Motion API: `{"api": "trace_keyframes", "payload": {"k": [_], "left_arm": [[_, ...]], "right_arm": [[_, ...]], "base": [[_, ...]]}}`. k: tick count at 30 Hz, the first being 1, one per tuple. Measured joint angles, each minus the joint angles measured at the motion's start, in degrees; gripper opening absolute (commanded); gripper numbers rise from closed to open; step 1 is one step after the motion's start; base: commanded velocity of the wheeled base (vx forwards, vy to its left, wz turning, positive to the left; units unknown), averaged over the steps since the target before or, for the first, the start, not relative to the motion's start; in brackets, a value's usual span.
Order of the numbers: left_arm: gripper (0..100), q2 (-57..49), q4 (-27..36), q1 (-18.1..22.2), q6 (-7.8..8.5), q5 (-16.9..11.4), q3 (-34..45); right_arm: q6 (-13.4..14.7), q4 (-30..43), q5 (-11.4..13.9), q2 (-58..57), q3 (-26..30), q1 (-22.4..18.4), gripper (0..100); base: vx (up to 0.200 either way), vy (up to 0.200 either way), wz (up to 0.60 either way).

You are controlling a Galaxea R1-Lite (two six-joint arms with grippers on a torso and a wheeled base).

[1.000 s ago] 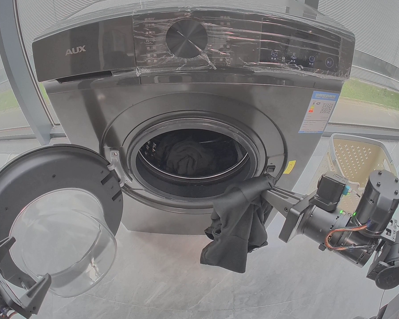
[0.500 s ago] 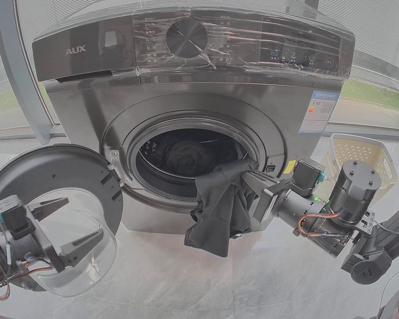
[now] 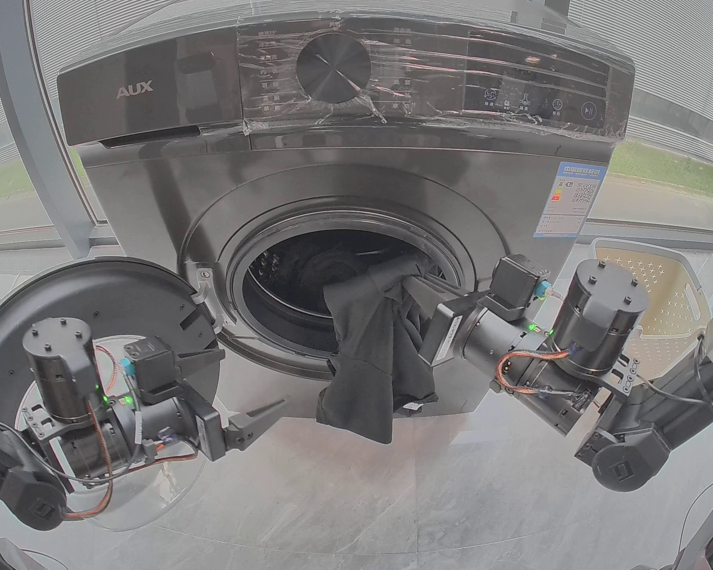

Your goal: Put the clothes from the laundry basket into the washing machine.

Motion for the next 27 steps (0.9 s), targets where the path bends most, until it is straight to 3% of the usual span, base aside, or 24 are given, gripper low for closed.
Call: {"api": "trace_keyframes", "payload": {"k": [15,27], "left_arm": [[100,18.43,-13.42,-2.52,-0.77,-3.32,-0.40],[100,28.64,-15.69,-3.63,-3.99,-3.85,-7.00]], "right_arm": [[0.15,-0.17,-0.44,2.36,-1.51,0.37,0],[0.15,-0.68,-0.46,2.76,-1.16,0.83,0]], "base": [[0.000,0.000,0.00],[0.000,0.000,0.00]]}}
